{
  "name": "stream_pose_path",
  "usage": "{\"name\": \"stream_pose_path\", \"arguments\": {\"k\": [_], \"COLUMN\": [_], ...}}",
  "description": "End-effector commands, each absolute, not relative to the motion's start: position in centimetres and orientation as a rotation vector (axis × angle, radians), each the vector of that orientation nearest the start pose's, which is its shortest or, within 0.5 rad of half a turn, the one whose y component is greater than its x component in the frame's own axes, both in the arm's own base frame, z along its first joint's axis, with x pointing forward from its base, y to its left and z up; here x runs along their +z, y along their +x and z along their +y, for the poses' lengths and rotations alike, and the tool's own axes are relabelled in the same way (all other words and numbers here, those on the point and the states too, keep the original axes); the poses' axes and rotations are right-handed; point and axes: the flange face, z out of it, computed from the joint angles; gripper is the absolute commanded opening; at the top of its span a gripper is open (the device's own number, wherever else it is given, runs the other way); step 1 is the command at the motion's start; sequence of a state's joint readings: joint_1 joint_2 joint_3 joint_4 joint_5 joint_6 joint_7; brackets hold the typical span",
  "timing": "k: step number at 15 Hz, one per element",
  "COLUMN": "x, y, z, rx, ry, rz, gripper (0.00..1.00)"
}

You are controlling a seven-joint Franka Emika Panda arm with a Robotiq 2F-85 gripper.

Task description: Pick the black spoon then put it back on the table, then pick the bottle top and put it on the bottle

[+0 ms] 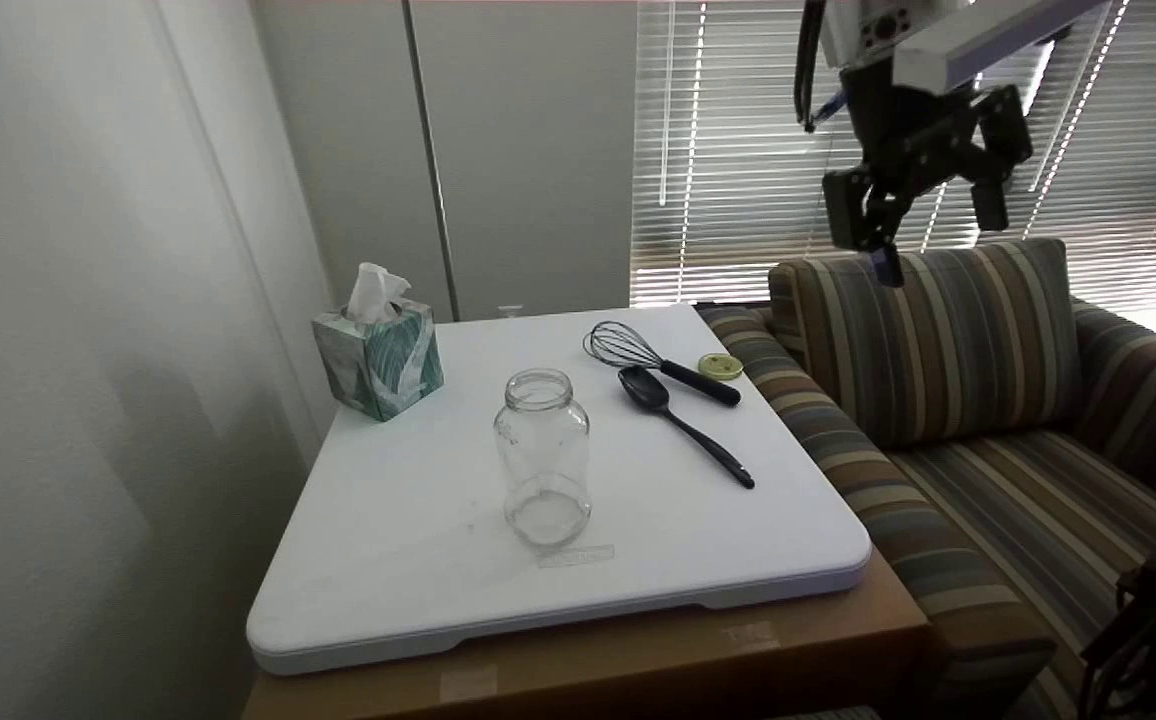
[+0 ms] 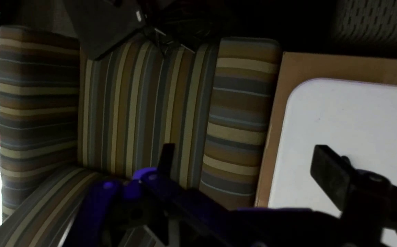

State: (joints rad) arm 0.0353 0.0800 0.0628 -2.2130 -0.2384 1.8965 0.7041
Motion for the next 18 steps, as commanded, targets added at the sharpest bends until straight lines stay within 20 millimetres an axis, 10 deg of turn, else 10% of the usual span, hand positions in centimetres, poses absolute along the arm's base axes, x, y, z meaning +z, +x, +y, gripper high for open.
{"name": "stream_pose_path", "arguments": {"k": [1, 7, 17, 18], "x": [28.0, 28.3, 19.2, 21.4], "y": [50.7, 49.8, 57.5, 55.9], "z": [4.5, 5.5, 0.2, 1.3], "rx": [0.591, 0.528, -0.184, -0.136], "ry": [-3.246, -3.243, -3.092, -3.143], "rz": [0.97, 0.859, 0.331, 0.415], "gripper": [1.0, 1.0, 1.0, 1.0]}}
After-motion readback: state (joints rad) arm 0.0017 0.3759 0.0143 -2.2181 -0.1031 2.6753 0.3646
